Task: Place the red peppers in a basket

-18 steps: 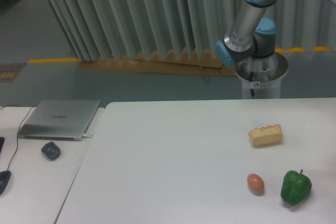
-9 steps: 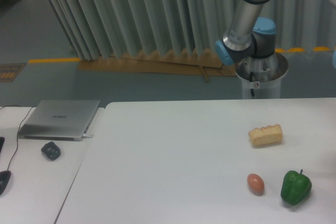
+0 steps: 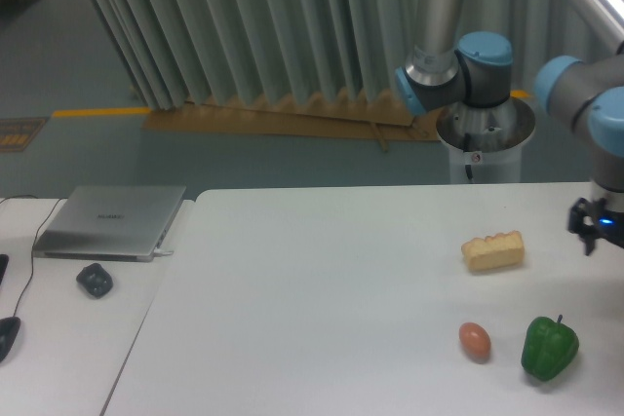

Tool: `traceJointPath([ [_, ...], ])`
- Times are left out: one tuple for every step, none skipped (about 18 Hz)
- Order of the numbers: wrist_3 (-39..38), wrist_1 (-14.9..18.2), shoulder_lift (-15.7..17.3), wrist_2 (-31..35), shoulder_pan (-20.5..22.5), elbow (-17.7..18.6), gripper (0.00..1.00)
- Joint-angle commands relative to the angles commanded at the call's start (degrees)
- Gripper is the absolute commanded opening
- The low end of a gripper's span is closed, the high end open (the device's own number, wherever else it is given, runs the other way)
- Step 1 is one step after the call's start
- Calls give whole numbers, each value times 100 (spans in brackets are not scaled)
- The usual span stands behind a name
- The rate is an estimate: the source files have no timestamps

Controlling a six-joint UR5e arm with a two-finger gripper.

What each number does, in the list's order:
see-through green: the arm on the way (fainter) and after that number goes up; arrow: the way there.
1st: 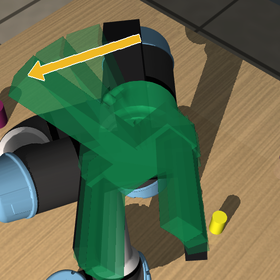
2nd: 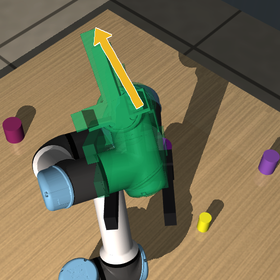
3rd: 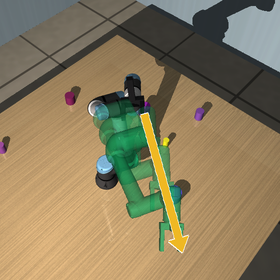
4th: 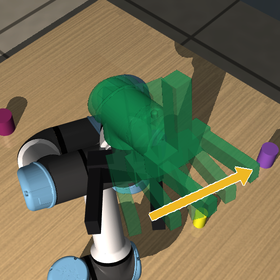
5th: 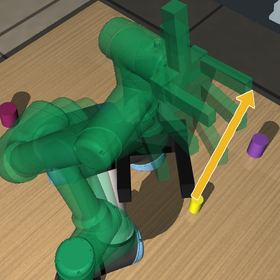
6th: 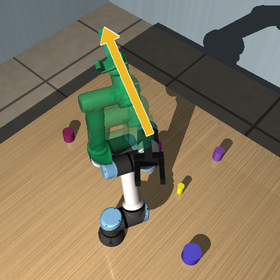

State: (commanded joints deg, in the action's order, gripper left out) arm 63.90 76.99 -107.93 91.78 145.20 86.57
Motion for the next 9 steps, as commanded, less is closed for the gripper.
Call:
traceJointPath([
  [9, 9, 9, -150, -9, 0, 100],
  [26, 26, 52, -204, -18, 35, 100],
  [26, 26, 70, -221, -61, 35, 100],
  [35, 26, 70, -248, -123, 44, 100],
  [18, 9, 70, -283, -149, 53, 100],
  [18, -9, 70, -335, -150, 53, 100],
  [18, -9, 88, -388, -150, 53, 100],
  [18, -9, 97, -432, -150, 53, 100],
  [18, 0, 97, -476, -141, 53, 100],
])
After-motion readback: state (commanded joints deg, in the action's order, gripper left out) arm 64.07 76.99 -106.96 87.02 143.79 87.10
